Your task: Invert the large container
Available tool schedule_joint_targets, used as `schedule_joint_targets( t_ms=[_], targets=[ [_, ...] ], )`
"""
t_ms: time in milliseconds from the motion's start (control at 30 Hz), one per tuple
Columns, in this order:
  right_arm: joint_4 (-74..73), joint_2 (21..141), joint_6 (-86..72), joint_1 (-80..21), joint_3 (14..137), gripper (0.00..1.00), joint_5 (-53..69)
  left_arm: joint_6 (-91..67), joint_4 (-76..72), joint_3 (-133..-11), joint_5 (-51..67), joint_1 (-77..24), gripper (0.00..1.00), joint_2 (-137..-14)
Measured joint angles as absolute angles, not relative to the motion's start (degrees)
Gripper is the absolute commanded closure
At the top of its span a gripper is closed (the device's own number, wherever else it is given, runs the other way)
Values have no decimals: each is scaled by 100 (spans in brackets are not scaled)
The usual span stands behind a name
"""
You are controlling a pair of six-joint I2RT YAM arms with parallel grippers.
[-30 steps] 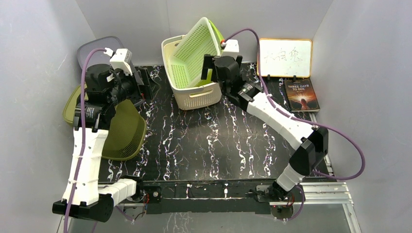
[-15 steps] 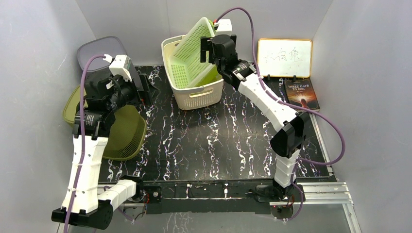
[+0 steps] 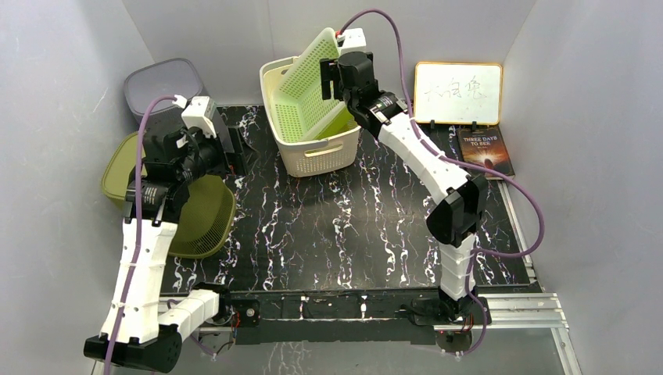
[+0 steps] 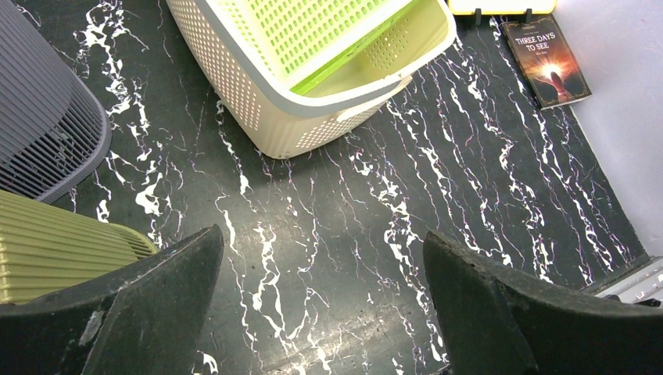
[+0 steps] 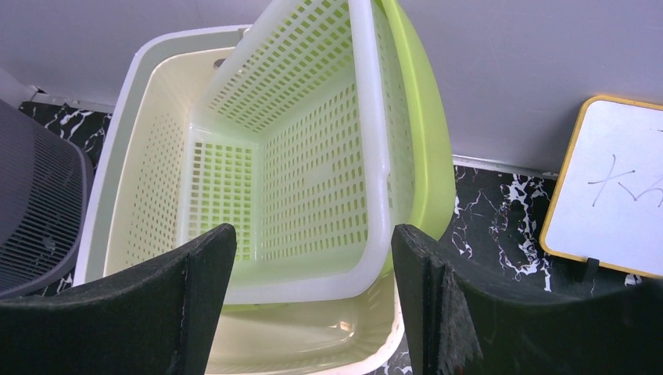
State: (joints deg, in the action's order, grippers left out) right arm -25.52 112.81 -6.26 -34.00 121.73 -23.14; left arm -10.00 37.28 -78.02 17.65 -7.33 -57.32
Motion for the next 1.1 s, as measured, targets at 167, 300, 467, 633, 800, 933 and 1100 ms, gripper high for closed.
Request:
schedule_joint_targets(
  t_ms=[167,300,467,633,800,933,1100],
  targets=[
    [-2508,11424,-572,-3393,12173,30,-2414,-976,3715,-7776,1787,-733,2,-5730],
    [-2460,11579,-497,-3367,12173,30,-2510,-939,3660,-7736,1793,-733,2,-5728],
    [-2333,11815,-451,-3358,12173,31,-2593,-886,3642,-7585,1804,-733,2,-5728],
    [-2121,11902,-401,-3358,12173,46,-2775,-829,3640,-7435,1804,-733,2,-5728],
    [-1723,11902,-314,-3358,12081,71,-3124,-788,3645,-7303,1802,-733,2,-5723],
    [-1280,11902,-189,-3358,11780,100,-3461,-781,3645,-7188,1802,-733,2,-5699],
    [-1072,11902,-137,-3347,11716,100,-3524,-760,3647,-7122,1800,-733,2,-5680]
  ],
)
